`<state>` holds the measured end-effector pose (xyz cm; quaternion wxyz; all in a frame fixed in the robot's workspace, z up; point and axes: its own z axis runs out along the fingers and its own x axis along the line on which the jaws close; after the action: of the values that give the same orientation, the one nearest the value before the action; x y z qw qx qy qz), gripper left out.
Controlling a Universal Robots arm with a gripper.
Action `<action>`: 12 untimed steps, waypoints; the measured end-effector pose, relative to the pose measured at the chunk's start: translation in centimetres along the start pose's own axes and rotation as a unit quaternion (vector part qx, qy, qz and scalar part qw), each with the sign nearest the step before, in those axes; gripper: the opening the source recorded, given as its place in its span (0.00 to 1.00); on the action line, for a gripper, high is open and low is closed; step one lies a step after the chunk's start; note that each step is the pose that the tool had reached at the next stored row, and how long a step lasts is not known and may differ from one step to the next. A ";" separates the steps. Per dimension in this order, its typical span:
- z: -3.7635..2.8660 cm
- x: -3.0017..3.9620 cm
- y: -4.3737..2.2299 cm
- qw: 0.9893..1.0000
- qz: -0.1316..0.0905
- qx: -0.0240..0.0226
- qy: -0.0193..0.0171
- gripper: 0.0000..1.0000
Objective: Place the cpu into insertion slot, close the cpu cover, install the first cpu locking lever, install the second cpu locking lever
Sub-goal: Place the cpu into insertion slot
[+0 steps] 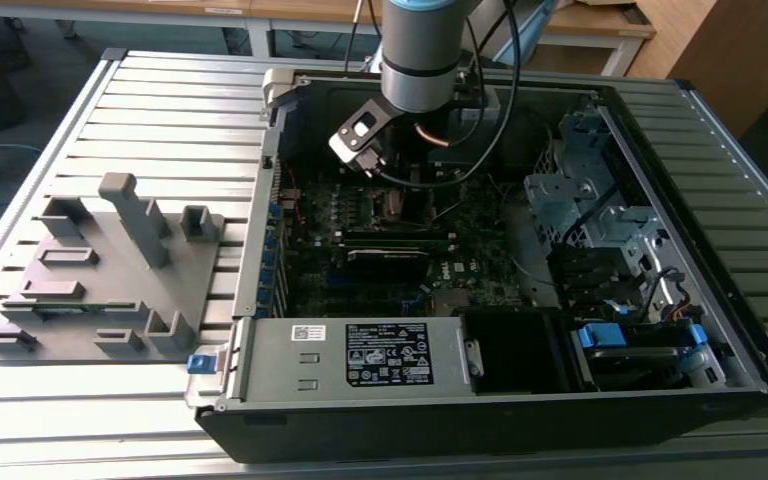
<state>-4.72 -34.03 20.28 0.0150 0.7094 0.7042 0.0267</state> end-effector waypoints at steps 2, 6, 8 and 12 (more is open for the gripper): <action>0.06 0.00 -0.02 1.000 0.000 0.000 0.000 0.54; 0.29 0.00 -0.05 1.000 0.000 0.000 0.000 0.54; 0.42 -0.01 -0.06 1.000 0.000 0.000 0.000 0.54; 0.51 -0.01 -0.08 1.000 0.000 0.000 0.000 0.54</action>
<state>-4.77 -34.03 19.77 0.0150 0.7097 0.7039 0.0265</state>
